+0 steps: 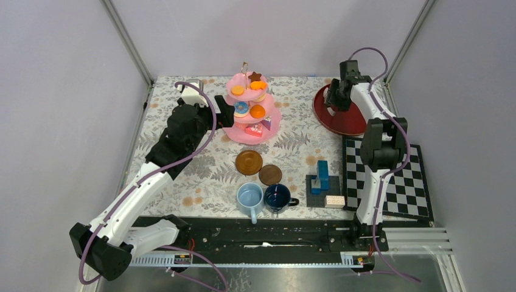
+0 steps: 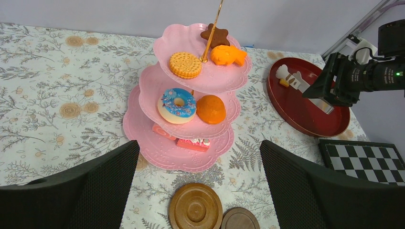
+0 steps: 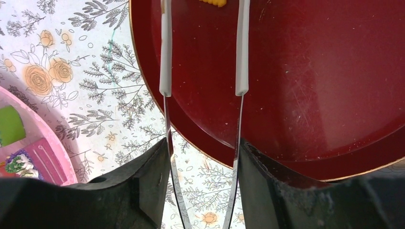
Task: Serve the afternoon tea
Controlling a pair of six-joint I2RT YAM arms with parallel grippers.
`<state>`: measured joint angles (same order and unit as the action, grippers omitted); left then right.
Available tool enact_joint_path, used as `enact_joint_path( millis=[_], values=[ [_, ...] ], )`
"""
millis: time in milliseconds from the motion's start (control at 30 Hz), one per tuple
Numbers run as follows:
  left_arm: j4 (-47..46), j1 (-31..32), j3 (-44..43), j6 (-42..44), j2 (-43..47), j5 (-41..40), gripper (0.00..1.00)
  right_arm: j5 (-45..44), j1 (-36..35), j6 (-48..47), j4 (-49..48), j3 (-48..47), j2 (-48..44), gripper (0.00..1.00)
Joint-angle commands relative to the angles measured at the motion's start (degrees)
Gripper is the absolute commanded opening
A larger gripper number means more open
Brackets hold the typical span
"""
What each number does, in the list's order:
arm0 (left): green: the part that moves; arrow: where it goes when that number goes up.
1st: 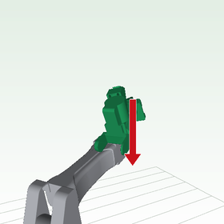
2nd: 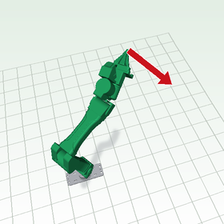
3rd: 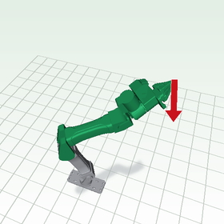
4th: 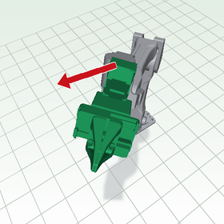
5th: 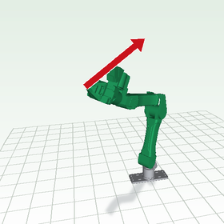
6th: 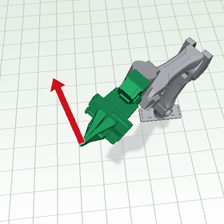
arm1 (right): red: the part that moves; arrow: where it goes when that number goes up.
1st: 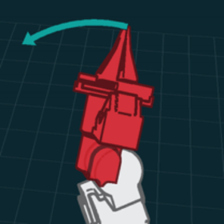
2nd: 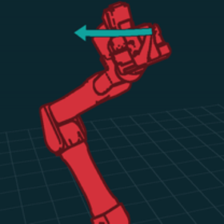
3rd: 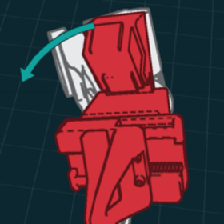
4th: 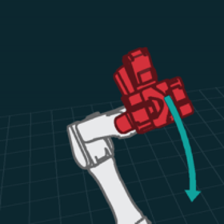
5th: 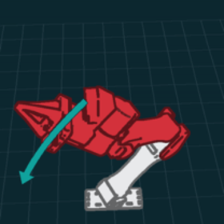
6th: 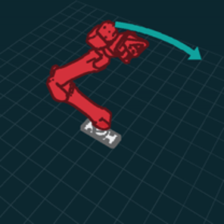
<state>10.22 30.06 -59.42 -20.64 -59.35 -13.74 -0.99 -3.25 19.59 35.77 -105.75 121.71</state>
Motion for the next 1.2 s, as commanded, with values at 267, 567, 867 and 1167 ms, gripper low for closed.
enact_joint_path(
  millis=[267,567,867,1167],
  values=[
    [-3.0,0.2,0.4,-0.2,1.1,0.3,0.99,-9.4,-3.8,-3.7,10.4,-11.9,6.6,0.51],
    [-3.0,0.3,0.4,-0.2,1.3,0.1,0.99,-10.0,-4.4,-3.2,12.4,-11.3,6.2,0.43],
    [-3.0,0.4,0.4,0.0,1.5,-0.1,0.99,-9.3,-4.2,-3.5,12.2,-12.3,4.9,0.31],
    [-3.0,0.4,0.4,-0.1,1.4,0.1,0.99,-2.9,-1.1,-2.7,7.5,-5.3,-1.8,0.13]
  ],
)
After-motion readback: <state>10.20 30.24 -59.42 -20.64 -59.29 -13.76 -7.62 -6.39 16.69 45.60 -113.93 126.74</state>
